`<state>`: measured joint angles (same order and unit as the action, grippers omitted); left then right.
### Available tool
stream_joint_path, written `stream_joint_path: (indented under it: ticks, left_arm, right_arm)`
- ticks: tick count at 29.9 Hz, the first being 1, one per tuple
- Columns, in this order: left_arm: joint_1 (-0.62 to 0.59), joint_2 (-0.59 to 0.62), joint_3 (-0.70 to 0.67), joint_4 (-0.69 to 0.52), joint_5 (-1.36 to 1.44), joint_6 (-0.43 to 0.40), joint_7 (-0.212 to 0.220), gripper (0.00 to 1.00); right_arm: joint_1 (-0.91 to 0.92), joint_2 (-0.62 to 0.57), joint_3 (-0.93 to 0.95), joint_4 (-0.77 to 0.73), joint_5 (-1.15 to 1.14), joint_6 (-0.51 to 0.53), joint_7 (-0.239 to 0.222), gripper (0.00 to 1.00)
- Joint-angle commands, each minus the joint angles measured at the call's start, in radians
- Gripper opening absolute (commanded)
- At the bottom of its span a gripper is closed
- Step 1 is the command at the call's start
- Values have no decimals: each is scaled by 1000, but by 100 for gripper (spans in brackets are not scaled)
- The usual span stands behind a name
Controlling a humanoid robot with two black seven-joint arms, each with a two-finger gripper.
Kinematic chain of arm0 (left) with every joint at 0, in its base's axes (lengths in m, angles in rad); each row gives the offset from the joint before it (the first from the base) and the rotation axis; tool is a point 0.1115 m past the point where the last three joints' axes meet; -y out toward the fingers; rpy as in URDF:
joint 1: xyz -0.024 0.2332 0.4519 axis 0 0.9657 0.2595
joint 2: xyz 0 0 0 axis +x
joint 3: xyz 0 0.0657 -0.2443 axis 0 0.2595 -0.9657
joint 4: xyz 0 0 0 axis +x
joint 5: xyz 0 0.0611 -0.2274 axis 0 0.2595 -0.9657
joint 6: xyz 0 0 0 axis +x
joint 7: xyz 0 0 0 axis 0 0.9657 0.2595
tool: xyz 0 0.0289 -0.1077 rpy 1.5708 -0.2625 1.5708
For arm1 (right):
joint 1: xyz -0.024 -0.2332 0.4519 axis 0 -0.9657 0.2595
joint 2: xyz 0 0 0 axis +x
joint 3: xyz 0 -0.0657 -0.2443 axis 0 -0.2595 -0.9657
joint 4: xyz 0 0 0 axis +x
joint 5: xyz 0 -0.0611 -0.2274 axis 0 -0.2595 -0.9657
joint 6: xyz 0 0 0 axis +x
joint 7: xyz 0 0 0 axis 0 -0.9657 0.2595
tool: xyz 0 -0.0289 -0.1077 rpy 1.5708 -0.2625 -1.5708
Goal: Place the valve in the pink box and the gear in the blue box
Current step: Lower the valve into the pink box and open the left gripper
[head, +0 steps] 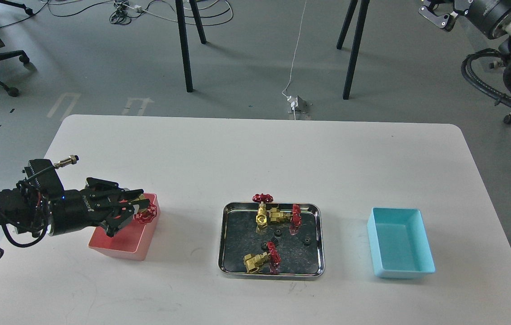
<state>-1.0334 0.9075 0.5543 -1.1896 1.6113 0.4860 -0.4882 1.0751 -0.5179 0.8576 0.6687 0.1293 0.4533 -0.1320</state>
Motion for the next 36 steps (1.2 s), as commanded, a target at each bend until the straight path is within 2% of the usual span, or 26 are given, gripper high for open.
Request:
stream_joint_path:
  ticks: [1,9,17,25,28,31,33,36]
  left_arm:
    - [1,40,-23,-51,1,3,0,12]
    - [4,56,-24,-31,1,3,0,12]
    - [44,37,-25,67,2,3,0,12]
    - [68,-36,-25,110,-4,3,0,15]
    - [101,-73,-27,154,-2,3,0,24]
    - [104,-88,-28,173,-2,3,0,47]
    - [99,-87,-30,163,-2,3,0,56]
    - [98,-75,-68,153,-7,3,0,76]
  right_arm:
    - [-7,-2,0,0,1,1,0,100]
    - [-12,-4,1,3,3,1,2,100]
    - [-14,-4,1,3,4,1,0,100]
    - [-30,-5,1,3,4,1,3,100]
    - [-41,-5,3,5,4,1,3,100]
    - [-43,-11,4,5,4,1,3,100]
    - [-43,-19,4,8,4,2,3,100]
    - [-43,-22,4,8,4,2,3,100]
